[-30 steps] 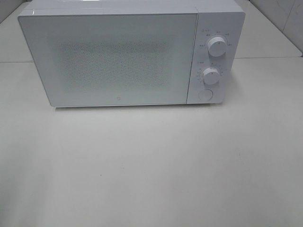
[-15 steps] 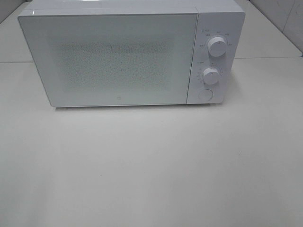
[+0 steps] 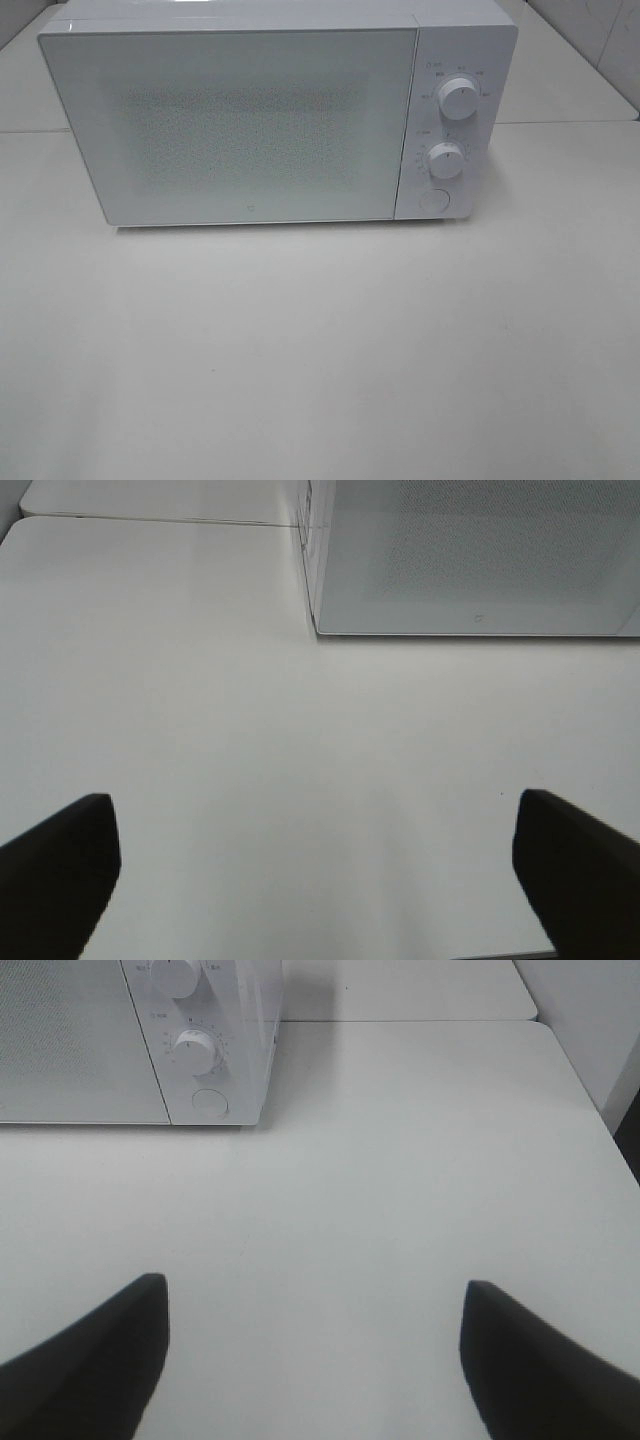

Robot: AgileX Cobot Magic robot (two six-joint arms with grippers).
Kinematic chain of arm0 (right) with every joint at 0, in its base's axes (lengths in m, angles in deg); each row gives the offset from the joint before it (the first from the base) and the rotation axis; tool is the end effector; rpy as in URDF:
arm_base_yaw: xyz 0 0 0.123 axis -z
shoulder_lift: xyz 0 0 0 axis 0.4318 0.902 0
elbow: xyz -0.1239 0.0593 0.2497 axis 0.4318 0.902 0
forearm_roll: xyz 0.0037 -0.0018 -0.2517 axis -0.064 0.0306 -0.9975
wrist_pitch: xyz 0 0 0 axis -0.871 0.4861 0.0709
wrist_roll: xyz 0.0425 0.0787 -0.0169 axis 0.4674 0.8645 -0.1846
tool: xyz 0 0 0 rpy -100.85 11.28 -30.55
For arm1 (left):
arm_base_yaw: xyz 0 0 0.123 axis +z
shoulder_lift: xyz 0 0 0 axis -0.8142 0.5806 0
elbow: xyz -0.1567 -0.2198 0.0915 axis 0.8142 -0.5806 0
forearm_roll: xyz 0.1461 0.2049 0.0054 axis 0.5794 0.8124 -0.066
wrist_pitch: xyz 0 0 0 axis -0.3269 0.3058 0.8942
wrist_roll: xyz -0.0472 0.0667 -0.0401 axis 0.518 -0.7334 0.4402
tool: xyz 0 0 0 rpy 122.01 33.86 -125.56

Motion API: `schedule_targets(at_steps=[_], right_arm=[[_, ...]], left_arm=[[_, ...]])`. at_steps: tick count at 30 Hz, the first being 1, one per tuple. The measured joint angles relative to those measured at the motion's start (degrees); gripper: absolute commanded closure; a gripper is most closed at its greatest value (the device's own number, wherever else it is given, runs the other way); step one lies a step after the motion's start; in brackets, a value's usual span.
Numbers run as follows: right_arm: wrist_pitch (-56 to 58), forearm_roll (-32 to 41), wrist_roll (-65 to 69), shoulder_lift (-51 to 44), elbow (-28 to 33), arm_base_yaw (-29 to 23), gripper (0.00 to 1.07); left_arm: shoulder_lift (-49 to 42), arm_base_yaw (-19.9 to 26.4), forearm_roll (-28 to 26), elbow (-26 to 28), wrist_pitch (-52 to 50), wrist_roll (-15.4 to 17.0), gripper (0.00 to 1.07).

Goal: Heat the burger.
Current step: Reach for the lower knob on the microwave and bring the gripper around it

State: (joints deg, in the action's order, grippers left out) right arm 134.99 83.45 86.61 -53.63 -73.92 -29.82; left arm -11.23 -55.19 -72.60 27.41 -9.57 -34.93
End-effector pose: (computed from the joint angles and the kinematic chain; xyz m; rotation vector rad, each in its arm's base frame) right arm -0.0008 -0.0040 0.2831 -0.0056 1.9526 0.0332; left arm -0.0088 -0.0124 0.2815 0.0539 2.0294 -0.1742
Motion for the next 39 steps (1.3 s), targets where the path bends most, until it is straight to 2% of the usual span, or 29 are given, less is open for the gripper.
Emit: schedule_targets(at_steps=[39], right_arm=[[0.0,0.0,0.0,0.0,0.0,0.0,0.36]], left_arm=[[0.0,0.0,0.0,0.0,0.0,0.0,0.07]])
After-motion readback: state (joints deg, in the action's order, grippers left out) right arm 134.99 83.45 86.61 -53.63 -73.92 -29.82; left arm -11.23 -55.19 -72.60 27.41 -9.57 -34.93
